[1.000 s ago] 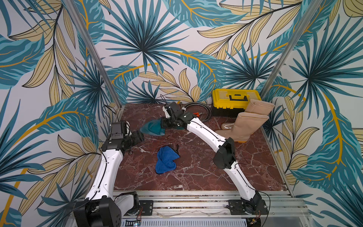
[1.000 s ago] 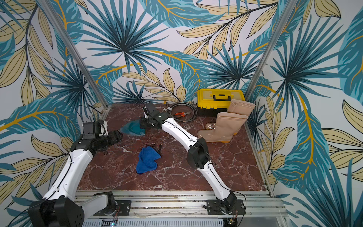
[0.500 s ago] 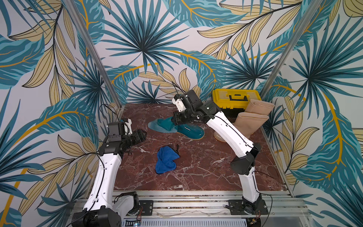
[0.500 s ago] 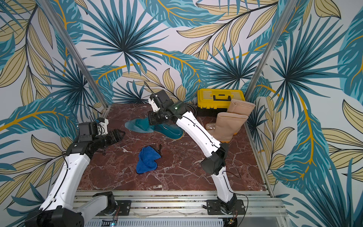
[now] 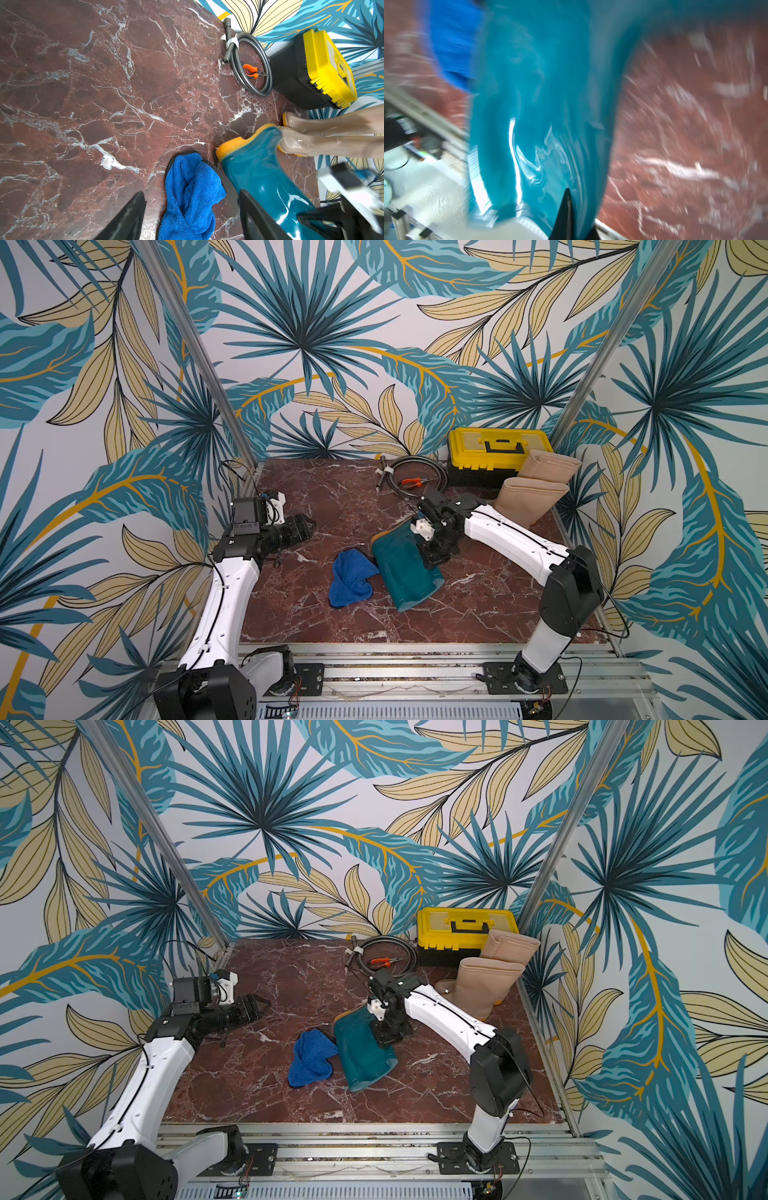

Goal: Wipe the rubber boots with a cloth
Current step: Place the rubber boot at the center of the board.

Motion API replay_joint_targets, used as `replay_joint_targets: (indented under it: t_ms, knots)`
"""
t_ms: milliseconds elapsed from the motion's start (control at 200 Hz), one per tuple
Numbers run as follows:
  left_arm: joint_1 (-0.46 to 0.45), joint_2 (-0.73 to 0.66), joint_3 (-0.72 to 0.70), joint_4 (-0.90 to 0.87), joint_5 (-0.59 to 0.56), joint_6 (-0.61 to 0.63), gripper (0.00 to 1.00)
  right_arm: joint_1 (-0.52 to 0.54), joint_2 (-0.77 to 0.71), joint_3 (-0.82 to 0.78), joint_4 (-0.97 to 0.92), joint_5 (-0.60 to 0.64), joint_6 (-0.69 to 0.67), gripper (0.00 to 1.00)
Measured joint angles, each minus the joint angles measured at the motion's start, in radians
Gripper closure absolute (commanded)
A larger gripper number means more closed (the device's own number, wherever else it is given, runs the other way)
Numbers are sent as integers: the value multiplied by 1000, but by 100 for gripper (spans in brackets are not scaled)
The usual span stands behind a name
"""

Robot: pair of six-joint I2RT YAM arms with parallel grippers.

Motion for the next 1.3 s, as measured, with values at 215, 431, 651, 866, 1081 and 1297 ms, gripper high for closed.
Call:
replay_joint_targets:
  t_ms: [215,431,651,866,1081,1297]
  knots:
    - [-326,187,117,8,-60,74,27,-61,-2,-122,1,109,80,100]
    - [-547,558,309,51,-117,118,26,-62,39,-119,-13,266,158,100]
    - [-652,863,514,122,-89,117,28,-63,139,-51,-34,418,174,100]
    - [-697,916,518,212,-64,32,44,-72,192,19,-55,490,149,100]
    - [-708,747,269,334,-133,-107,49,-64,222,97,-23,480,71,100]
    - [-732,587,92,335,-197,-188,40,-24,296,225,40,467,6,90]
